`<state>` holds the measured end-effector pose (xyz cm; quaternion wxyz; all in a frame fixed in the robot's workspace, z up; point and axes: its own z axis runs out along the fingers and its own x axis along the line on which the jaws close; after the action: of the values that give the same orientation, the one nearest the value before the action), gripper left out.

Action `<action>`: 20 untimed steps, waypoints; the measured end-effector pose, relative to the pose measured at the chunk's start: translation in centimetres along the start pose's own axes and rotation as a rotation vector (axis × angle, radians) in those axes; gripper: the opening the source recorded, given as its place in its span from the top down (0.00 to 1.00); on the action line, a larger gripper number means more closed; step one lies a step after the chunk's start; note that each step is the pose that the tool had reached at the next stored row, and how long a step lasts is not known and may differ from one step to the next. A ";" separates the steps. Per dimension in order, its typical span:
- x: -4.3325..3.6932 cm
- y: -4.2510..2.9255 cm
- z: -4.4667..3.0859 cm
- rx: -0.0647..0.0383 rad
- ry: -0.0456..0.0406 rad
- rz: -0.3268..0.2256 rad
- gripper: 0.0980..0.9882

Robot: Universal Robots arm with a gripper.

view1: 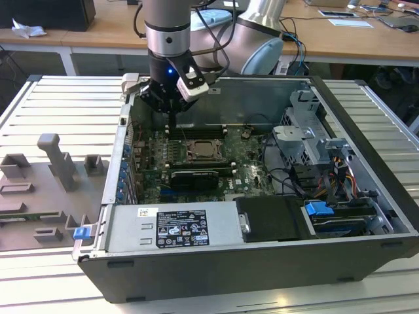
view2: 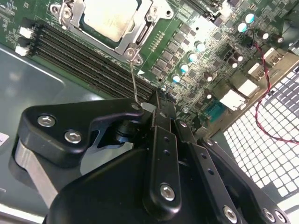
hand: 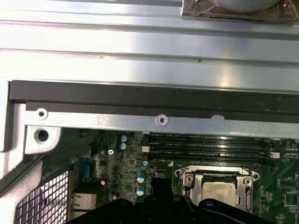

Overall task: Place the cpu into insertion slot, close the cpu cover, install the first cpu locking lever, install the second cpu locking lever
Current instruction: 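Install the first cpu locking lever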

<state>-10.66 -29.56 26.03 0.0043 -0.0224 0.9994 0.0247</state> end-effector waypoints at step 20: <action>-4.24 -0.07 0.35 0.003 0.0002 0.000 0.99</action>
<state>-6.42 -29.43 25.72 0.0043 -0.0224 0.9995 0.0231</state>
